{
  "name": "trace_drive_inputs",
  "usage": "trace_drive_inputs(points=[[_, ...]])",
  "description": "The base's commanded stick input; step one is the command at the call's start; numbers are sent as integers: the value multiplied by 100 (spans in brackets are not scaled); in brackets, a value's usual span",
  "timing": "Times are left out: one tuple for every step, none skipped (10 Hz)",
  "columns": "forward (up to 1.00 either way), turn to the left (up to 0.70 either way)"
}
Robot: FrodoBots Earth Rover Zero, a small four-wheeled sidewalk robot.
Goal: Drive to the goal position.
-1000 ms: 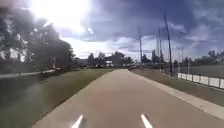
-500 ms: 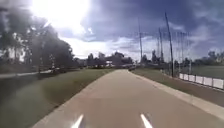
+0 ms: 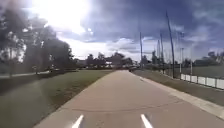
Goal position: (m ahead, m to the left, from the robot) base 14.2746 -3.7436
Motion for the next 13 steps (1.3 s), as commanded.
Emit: trace_drive_inputs(points=[[100,0],[100,0],[100,0],[100,0],[100,0],[100,0],[100,0],[100,0],[100,0],[100,0],[100,0],[100,0],[100,0]])
